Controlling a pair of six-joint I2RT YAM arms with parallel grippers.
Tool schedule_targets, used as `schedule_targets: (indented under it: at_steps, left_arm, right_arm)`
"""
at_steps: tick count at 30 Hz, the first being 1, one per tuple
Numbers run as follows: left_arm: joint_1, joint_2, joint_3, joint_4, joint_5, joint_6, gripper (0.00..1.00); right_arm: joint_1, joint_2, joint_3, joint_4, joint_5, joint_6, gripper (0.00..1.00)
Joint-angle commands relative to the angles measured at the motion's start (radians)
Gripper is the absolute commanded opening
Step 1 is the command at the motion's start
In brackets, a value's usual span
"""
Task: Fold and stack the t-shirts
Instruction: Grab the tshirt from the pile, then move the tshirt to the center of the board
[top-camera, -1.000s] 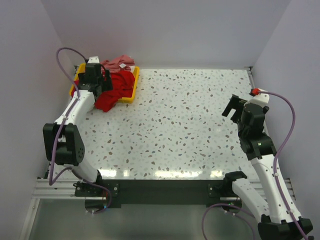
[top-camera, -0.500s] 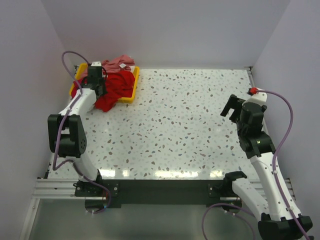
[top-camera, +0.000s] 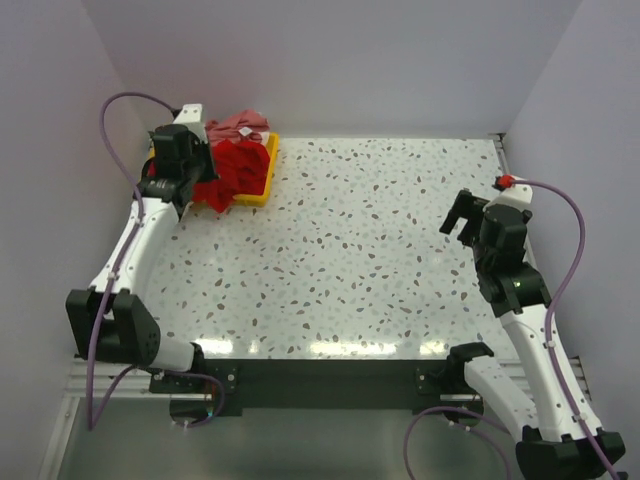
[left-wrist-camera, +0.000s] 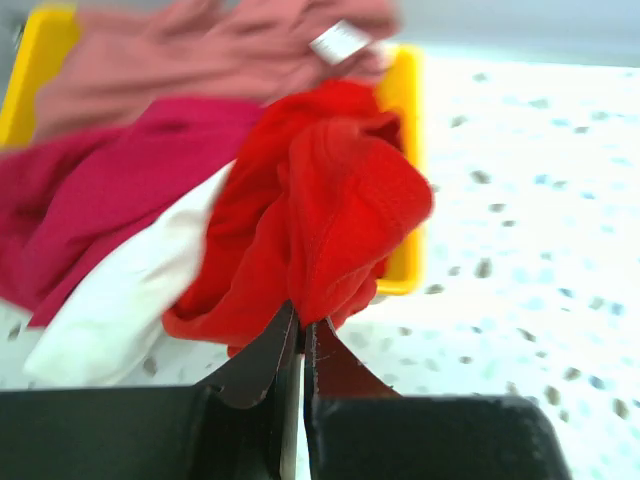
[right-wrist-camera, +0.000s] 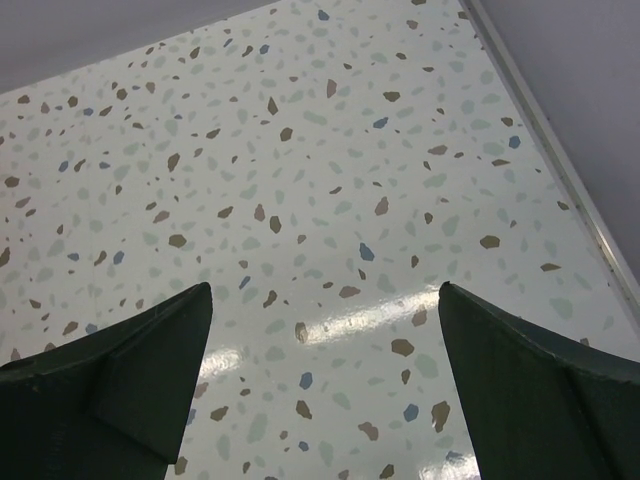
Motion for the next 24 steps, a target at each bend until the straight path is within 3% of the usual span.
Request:
schedule_targets:
  at_steps: [1,4,10,16,18,20,21,23,24]
  left_arm:
    - [-0.098,-0.148,0.031,0.062,0.205,0.098,0.00]
    - [-0.189,-0.215,0.101,0.016,0.356,0.122,0.00]
    - [-0.215,-0.324,0.183,0.105,0.714,-0.028,0.00]
    - [-0.218,-0.358,0.117,0.351,0.926,-0.212,0.06]
    - [-0.218,-0.346,0.077,0.370,0.929,-0.246,0.09]
    - [-0.221,-0.334,0.002,0.358,0.888,-0.244,0.19]
    - [-0.221,-0.315,-0.023,0.342,0.857,-0.235,0.34]
    - [-0.221,-0.273,-0.075,0.214,0.675,-0.174,0.44]
    - [-0.221,-0.254,-0.099,0.172,0.588,-0.158,0.62]
  right_arm:
    - [0.002,0.005,0.064,-0.013,0.001,-0.013,0.99]
    - [0.000,0.006,0.076,-0.018,0.010,-0.016,0.99]
    - [0.002,0.020,0.096,-0.031,0.008,-0.013,0.99]
    - [0.002,0.022,0.113,-0.042,0.001,0.001,0.99]
    - [0.000,0.020,0.111,-0.047,-0.007,0.012,0.99]
    - [0.000,0.017,0.107,-0.047,-0.007,0.016,0.99]
    - [0.000,0.015,0.099,-0.048,-0.012,0.019,0.99]
    - [0.002,0.015,0.092,-0.048,-0.016,0.027,0.99]
    - [0.002,0.015,0.082,-0.048,-0.030,0.032,0.99]
